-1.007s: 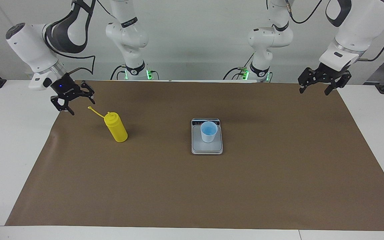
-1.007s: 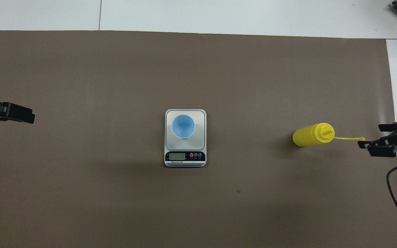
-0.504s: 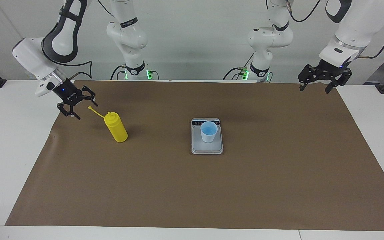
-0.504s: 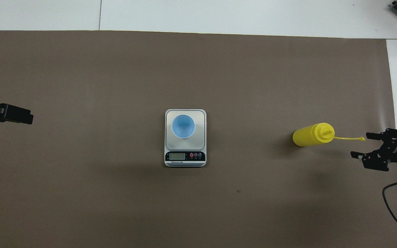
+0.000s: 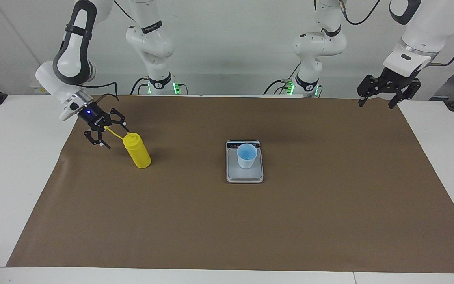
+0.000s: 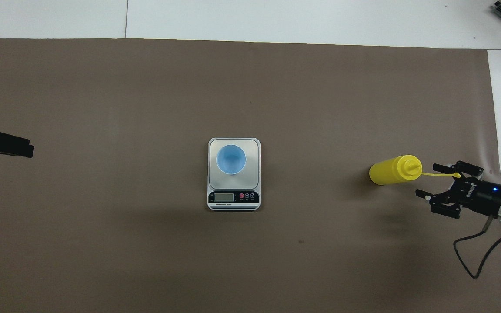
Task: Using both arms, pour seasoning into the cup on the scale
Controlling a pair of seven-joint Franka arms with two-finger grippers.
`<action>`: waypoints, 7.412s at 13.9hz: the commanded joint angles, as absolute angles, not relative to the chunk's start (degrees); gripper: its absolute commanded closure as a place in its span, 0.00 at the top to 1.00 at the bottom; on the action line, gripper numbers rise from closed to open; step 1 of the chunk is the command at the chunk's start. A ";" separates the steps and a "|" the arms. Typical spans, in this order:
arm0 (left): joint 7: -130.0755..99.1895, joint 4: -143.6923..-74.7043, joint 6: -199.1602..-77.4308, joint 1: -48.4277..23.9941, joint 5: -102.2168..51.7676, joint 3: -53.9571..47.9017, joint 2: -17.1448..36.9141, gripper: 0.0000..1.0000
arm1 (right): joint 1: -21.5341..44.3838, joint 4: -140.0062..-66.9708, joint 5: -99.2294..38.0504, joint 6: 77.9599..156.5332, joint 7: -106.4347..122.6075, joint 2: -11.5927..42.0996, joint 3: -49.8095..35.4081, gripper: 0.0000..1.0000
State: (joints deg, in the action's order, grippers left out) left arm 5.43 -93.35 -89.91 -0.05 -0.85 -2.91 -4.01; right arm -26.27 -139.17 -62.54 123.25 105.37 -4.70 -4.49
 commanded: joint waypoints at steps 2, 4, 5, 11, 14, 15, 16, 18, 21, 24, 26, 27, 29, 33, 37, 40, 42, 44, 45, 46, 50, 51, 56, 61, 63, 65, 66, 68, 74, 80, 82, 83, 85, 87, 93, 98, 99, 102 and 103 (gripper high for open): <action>4.23 -96.41 -90.52 0.62 -1.41 -3.43 -6.41 1.00 | -23.47 -139.75 -70.91 124.98 112.31 -2.12 -4.75 1.00; 3.87 -98.25 -92.54 0.09 -1.41 -3.43 -7.29 1.00 | -21.19 -140.36 -73.90 126.03 113.20 -1.93 -4.75 1.00; 3.87 -99.22 -92.98 0.00 -1.41 -3.51 -7.56 1.00 | -20.31 -140.36 -76.44 126.99 113.55 -1.85 -4.75 1.00; 3.69 -99.14 -92.55 0.09 -1.41 -3.60 -7.82 1.00 | -16.96 -140.36 -82.34 130.78 117.58 1.04 -4.75 1.00; -0.07 -99.23 -92.99 0.09 -2.81 -3.69 -7.82 1.00 | -16.88 -140.10 -84.54 130.69 121.99 2.37 -4.75 1.00; 0.26 -99.23 -92.99 0.09 -2.81 -3.69 -7.82 1.00 | -16.61 -140.10 -85.42 130.69 122.25 2.37 -4.75 1.00; 0.26 -99.23 -92.81 0.09 -2.81 -3.60 -7.82 1.00 | -16.52 -140.01 -85.60 130.61 122.78 2.37 -4.75 0.68; 0.35 -99.14 -92.72 0.09 -2.73 -3.60 -7.73 1.00 | -16.87 -139.57 -85.61 129.91 122.87 2.37 -4.75 0.11; 0.18 -98.96 -92.03 0.09 -2.72 -3.69 -7.73 1.00 | -17.31 -137.47 -85.61 129.46 122.08 2.72 -4.75 0.00; -0.09 -99.05 -91.85 0.97 -2.72 -3.43 -7.82 1.00 | -17.31 -134.39 -84.82 129.64 118.93 2.99 -4.66 0.00; -0.09 -99.05 -91.93 1.75 -2.72 -3.43 -7.82 1.00 | -16.97 -132.55 -83.77 129.90 116.73 2.81 -4.57 0.00; -0.09 -99.05 -91.93 1.76 -2.72 -3.43 -7.82 1.00 | -16.79 -131.23 -82.11 130.25 115.24 2.73 -4.57 0.00; -0.09 -99.05 -91.85 1.76 -2.72 -3.43 -7.82 1.00 | -16.52 -128.16 -75.19 130.43 108.76 2.55 -4.66 0.00; -0.09 -99.05 -91.85 1.84 -2.72 -3.43 -7.82 1.00 | -16.35 -123.76 -60.58 130.08 99.77 2.72 -5.36 0.00; -0.09 -99.05 -91.85 1.76 -2.72 -3.43 -7.82 1.00 | -12.84 -120.68 -52.76 130.87 88.54 3.16 -5.36 0.00; -0.09 -99.05 -91.85 1.76 -2.72 -3.43 -7.82 1.00 | -8.62 -116.74 -40.58 130.78 66.27 3.69 -5.36 0.00; -0.09 -99.05 -91.85 1.76 -2.72 -3.51 -7.82 1.00 | -5.03 -110.60 -26.61 130.70 54.46 6.31 -5.36 0.00; -0.09 -99.05 -91.85 1.76 -2.72 -3.43 -7.82 1.00 | -1.43 -107.76 -17.61 130.87 45.05 7.73 -5.36 0.00; -0.09 -99.05 -91.93 1.76 -2.72 -3.43 -7.82 1.00 | 0.86 -107.32 -15.06 130.78 39.78 7.82 -5.36 0.00; -0.09 -99.05 -91.93 1.84 -2.72 -3.43 -7.82 1.00 | 2.44 -107.23 -11.72 130.78 35.72 7.82 -5.36 0.00; -0.09 -99.05 -91.93 1.76 -2.72 -3.43 -7.82 1.00 | 6.59 -103.89 0.26 129.55 32.87 9.49 -5.45 0.00; -0.09 -99.05 -91.85 1.76 -2.72 -3.43 -7.82 1.00 | 8.42 -103.10 0.52 129.72 32.87 10.28 -5.45 0.00; -0.09 -99.05 -91.85 1.84 -2.72 -3.43 -7.82 1.00 | 13.70 -97.65 11.15 129.02 33.05 15.20 -5.45 0.00; -0.09 -99.05 -91.85 1.76 -2.72 -3.43 -7.74 1.00 | 20.20 -93.88 25.12 129.29 33.49 19.94 -5.45 0.00; -0.09 -99.05 -91.85 1.76 -2.72 -3.43 -7.82 1.00 | 23.19 -93.78 31.25 129.37 33.49 21.26 -5.45 0.00; -0.09 -99.05 -91.85 1.76 -2.72 -3.43 -7.82 1.00 | 24.96 -93.60 39.77 129.03 33.57 22.23 -5.45 0.00; -0.09 -99.05 -91.85 1.76 -2.72 -3.43 -7.82 1.00 | 27.05 -93.69 42.16 128.68 33.57 22.50 -5.45 0.00; -0.09 -99.05 -91.85 1.84 -2.72 -3.43 -7.82 1.00 | 31.80 -93.43 51.11 123.15 33.31 23.55 -5.45 0.00; -0.09 -99.05 -91.85 1.76 -2.72 -3.43 -7.82 1.00 | 33.31 -96.41 61.59 120.85 34.27 23.03 -5.45 0.00; -0.09 -99.05 -91.93 1.76 -2.72 -3.43 -7.82 1.00 | 35.33 -98.96 66.35 118.13 37.44 21.45 -5.45 0.00; -0.09 -99.05 -91.85 1.76 -2.72 -3.43 -7.82 1.00 | 35.33 -99.84 68.54 118.12 39.10 21.01 -5.45 0.00; -0.09 -99.05 -91.85 1.76 -2.72 -3.43 -7.82 1.00 | 35.33 -100.28 69.25 118.12 39.46 20.92 -5.45 0.00; -0.09 -99.05 -91.85 1.84 -2.72 -3.43 -7.74 1.00 | 35.42 -101.34 71.70 117.08 39.64 20.22 -5.45 0.00; -0.09 -99.05 -91.85 1.84 -2.72 -3.43 -7.82 1.00 | 35.33 -101.34 73.04 116.63 39.64 20.21 -5.45 0.00; -0.09 -99.05 -91.85 1.76 -2.72 -3.43 -7.82 1.00 | 35.42 -101.34 72.95 116.81 37.02 20.30 -5.54 0.00; -0.09 -99.05 -91.85 1.76 -2.72 -3.43 -7.82 1.00 | 35.51 -101.60 71.98 116.02 32.63 20.13 -5.62 0.00; -0.09 -99.05 -91.93 1.76 -2.72 -3.43 -7.82 1.00 | 35.51 -102.12 71.90 115.67 31.04 19.95 -5.71 0.00; -0.09 -99.05 -91.85 1.76 -2.72 -3.43 -7.74 1.00 | 35.86 -102.04 71.20 115.58 30.24 19.69 -5.98 0.00; -0.09 -98.97 -91.85 1.76 -2.72 -3.43 -7.82 1.00 | 35.86 -101.95 69.36 115.58 29.71 19.60 -5.98 0.00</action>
